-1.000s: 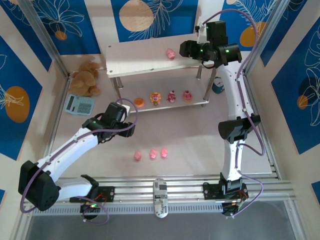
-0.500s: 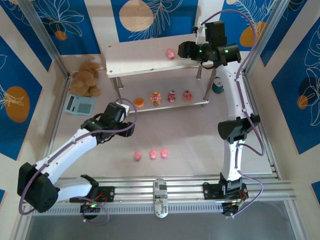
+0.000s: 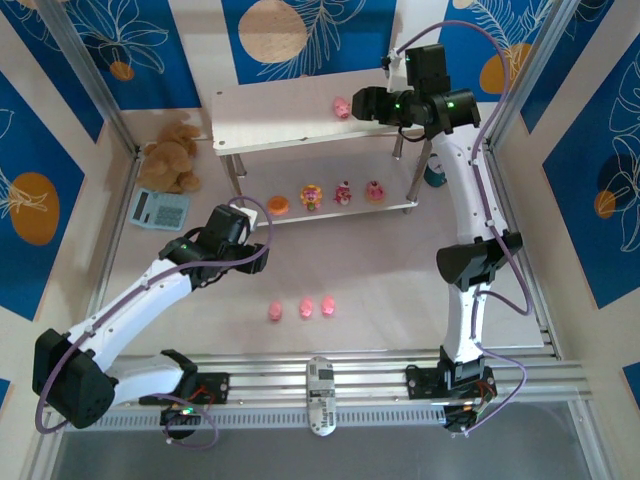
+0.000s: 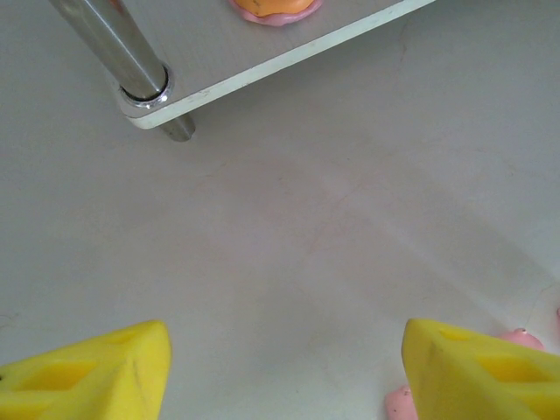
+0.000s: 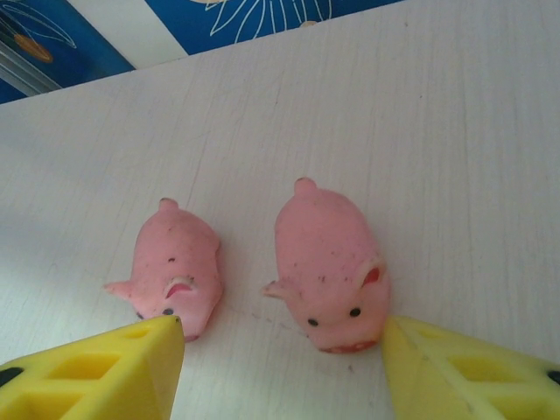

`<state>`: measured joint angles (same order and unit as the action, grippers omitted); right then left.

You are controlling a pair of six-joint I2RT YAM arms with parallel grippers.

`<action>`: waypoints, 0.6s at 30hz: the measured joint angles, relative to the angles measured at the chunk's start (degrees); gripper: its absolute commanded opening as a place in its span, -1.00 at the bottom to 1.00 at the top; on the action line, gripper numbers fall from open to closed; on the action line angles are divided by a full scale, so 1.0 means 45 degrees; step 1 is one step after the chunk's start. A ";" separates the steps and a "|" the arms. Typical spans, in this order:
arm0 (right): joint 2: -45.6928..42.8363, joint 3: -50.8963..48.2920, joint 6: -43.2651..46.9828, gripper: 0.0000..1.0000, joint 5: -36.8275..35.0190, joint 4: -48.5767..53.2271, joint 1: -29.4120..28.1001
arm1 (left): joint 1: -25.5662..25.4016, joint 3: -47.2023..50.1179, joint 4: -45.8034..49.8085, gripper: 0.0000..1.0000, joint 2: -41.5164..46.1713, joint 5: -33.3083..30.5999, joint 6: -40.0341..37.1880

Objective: Place and organize the plastic toys onto the shelf

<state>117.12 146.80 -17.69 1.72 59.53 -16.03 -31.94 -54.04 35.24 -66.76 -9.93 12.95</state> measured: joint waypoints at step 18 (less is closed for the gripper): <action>-0.1885 -0.2166 0.0019 0.22 -0.0971 -0.0937 -0.0117 | 0.0044 0.0165 0.0000 0.40 0.0180 -0.0039 0.0000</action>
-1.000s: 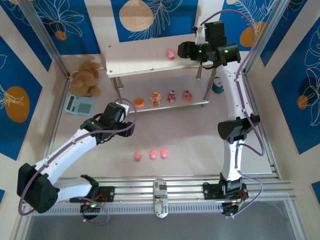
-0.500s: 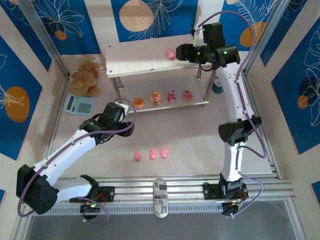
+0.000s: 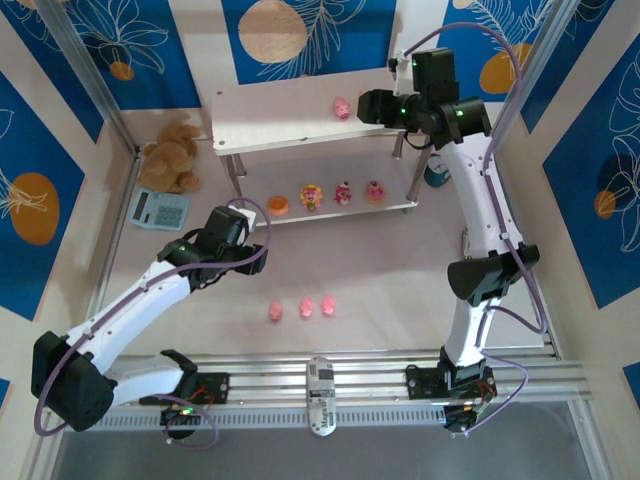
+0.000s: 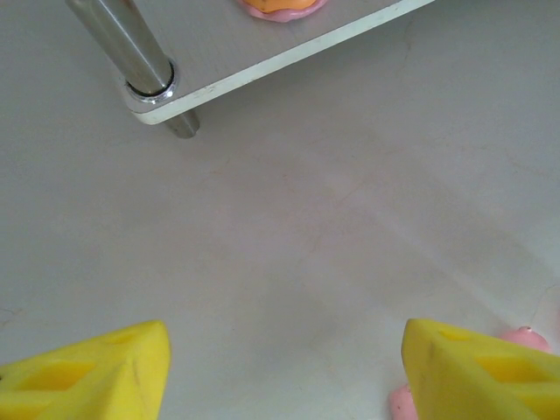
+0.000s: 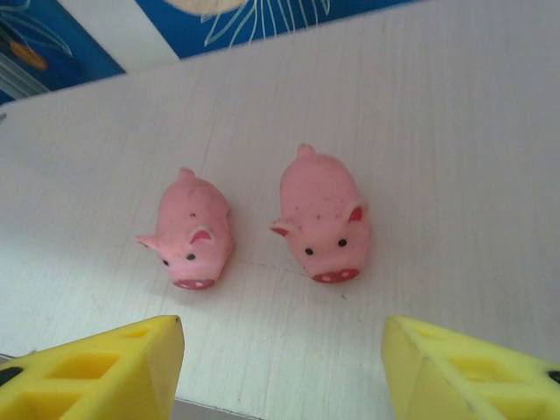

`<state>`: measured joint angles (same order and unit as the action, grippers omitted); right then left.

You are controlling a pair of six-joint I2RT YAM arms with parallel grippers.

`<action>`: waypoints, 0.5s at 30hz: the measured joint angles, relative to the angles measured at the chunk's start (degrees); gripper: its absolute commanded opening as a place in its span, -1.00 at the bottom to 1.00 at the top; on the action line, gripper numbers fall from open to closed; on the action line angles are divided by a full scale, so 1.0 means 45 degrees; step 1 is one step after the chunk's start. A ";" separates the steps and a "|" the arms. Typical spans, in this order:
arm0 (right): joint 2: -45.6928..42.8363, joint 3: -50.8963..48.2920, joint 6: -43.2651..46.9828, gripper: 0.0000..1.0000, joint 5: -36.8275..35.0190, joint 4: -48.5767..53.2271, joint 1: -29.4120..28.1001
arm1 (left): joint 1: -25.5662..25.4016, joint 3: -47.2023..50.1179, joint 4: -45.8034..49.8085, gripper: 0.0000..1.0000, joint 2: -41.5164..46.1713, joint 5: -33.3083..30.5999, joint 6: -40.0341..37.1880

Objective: Place and organize the plastic toys onto the shelf

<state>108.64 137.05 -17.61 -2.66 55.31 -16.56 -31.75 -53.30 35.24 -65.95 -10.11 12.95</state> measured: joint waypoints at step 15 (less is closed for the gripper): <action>0.1826 0.2137 0.1015 0.13 -0.1831 0.0816 -0.0753 | 0.0034 0.0029 0.0087 0.40 0.0185 -0.0010 0.0000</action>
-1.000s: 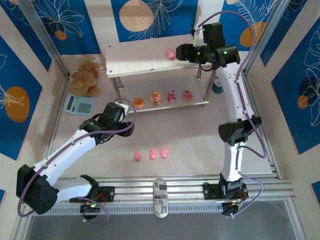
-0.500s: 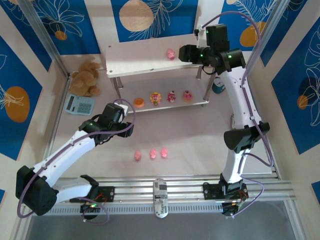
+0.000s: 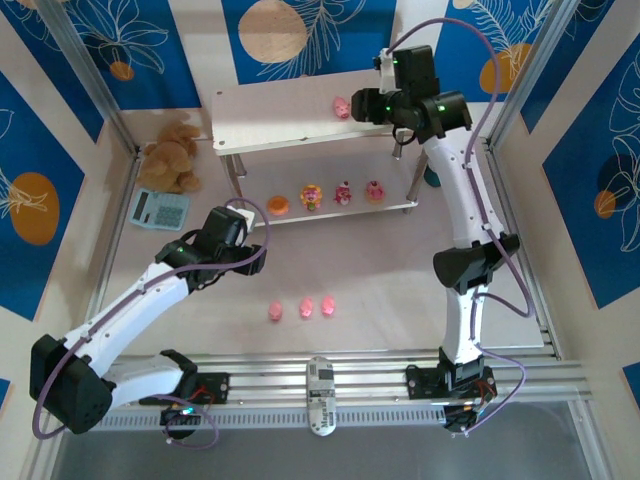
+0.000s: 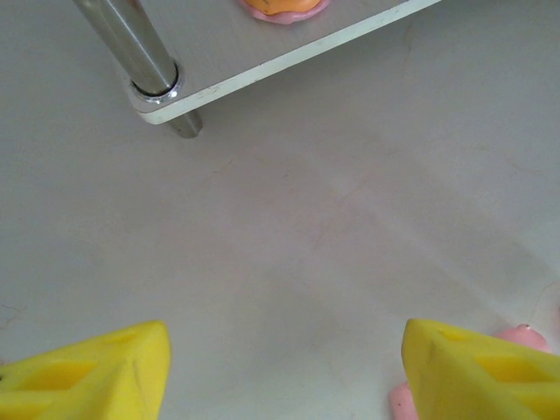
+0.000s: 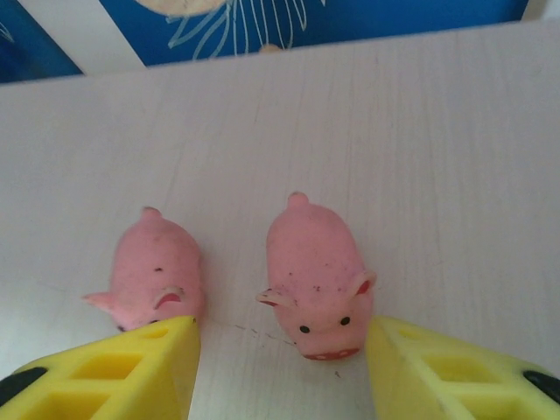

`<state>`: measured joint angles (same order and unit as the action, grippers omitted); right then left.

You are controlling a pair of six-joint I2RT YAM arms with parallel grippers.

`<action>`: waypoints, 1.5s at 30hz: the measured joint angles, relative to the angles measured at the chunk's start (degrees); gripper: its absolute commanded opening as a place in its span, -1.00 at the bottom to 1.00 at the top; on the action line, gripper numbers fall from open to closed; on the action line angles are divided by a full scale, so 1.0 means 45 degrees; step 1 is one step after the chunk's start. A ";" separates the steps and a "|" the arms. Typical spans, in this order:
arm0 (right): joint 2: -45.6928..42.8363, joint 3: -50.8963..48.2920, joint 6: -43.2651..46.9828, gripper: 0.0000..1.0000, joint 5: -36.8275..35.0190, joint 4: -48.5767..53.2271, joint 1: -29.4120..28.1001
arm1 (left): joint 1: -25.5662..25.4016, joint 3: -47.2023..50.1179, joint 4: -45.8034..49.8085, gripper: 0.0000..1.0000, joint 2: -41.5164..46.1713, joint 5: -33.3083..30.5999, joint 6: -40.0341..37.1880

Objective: Place and organize the plastic toys onto the shelf

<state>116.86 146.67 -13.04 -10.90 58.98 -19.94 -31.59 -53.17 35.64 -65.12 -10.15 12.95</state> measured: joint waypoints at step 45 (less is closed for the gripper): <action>0.0607 0.0170 0.0554 -0.70 -0.1826 -0.0578 -0.0180 | 0.0117 0.0005 0.0000 0.40 0.0000 0.0005 0.0000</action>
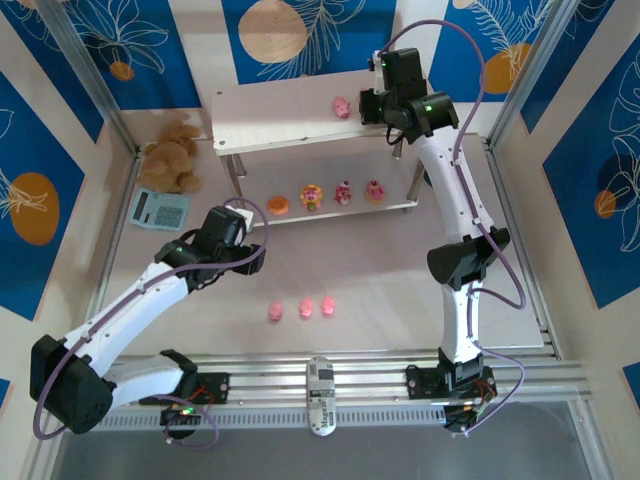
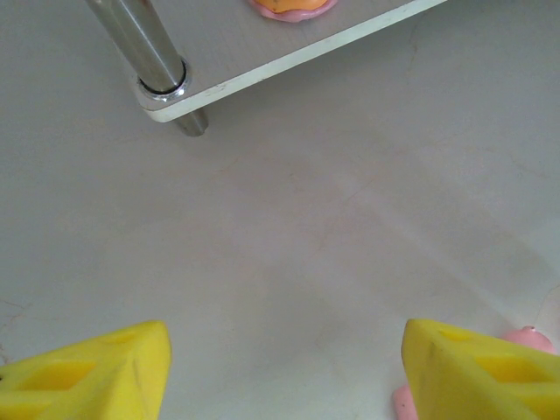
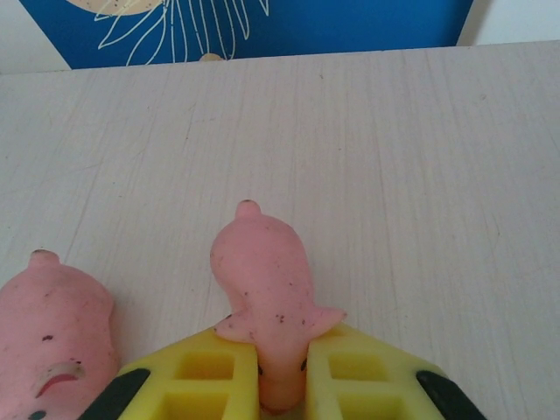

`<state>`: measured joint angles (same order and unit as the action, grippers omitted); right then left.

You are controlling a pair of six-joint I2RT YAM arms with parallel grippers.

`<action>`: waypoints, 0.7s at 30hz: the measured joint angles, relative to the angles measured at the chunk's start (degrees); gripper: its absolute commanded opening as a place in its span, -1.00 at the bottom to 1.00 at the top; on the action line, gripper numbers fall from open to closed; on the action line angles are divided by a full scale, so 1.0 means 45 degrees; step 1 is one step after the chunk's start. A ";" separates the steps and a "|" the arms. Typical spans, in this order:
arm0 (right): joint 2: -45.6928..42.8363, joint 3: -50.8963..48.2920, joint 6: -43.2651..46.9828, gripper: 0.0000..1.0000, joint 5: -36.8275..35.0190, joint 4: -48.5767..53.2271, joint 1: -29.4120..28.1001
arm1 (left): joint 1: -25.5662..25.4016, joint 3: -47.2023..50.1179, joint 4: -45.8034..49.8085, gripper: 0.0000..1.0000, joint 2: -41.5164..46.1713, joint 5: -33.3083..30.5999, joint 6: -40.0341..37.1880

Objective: Place and organize the plastic toys onto the shelf

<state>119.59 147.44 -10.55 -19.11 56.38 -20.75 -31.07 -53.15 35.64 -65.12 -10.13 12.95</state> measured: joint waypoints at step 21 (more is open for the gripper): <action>-0.1472 -0.2263 0.0005 -0.69 -0.0005 -0.0675 -0.0131 | 0.0049 0.0087 0.0000 0.40 0.0010 0.0005 0.0000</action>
<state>112.97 137.25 -10.52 -19.14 53.34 -21.34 -30.85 -52.75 35.64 -65.08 -10.11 12.95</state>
